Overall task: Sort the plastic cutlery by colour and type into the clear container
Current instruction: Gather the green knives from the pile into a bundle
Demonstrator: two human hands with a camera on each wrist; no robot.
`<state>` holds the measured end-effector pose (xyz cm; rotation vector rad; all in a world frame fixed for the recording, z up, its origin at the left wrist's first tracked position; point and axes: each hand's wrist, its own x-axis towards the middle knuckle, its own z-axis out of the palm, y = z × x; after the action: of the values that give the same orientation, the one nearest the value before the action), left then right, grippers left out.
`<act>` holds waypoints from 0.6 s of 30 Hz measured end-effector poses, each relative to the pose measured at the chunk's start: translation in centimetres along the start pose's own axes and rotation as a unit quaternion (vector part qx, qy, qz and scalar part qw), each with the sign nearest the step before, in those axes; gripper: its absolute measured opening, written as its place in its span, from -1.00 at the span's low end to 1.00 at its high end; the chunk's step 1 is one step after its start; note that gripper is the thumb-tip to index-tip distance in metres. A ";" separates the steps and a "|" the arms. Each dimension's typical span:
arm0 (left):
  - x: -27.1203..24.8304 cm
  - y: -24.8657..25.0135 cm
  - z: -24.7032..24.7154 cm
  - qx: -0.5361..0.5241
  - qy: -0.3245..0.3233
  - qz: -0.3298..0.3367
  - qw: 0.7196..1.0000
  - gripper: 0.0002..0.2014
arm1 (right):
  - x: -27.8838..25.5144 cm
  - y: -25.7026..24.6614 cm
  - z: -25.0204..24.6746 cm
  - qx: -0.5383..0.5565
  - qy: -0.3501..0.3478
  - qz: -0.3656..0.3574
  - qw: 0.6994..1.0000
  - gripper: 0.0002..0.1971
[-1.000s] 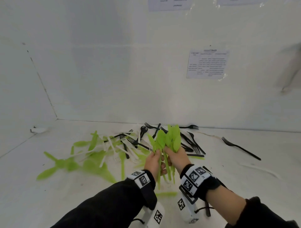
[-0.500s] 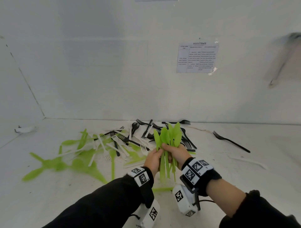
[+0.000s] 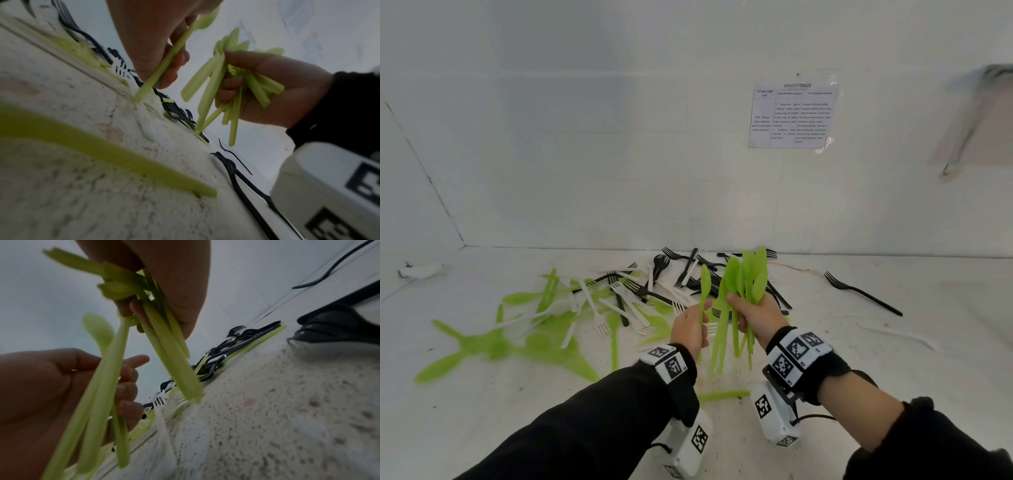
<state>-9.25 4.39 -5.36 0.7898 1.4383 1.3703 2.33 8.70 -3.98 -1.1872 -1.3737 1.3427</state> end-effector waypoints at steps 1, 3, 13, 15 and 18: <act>0.0 -0.2 0.0 0.016 0.005 0.012 1.000 -0.73 | -0.1 -0.1 -0.1 -0.006 -0.007 -0.004 1.000 -0.87; -0.3 -0.4 0.1 0.040 -0.008 0.031 0.999 -0.78 | -0.1 -0.1 0.0 -0.031 -0.021 -0.017 0.999 -0.88; -1.3 -1.6 1.1 -0.037 -0.050 -0.006 0.998 -0.79 | 0.8 0.9 0.9 -0.088 0.057 -0.014 0.994 -0.79; -1.5 -1.5 1.1 -0.054 -0.058 -0.009 0.997 -0.79 | 1.0 0.9 0.8 -0.090 0.062 -0.005 0.994 -0.77; -1.6 -1.5 1.0 -0.073 -0.059 -0.006 0.996 -0.82 | 0.9 0.9 0.8 -0.097 0.057 0.004 0.994 -0.75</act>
<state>-7.55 3.04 -6.39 0.7531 1.2357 1.3799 1.47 9.44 -4.93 -1.3763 -1.4421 1.1476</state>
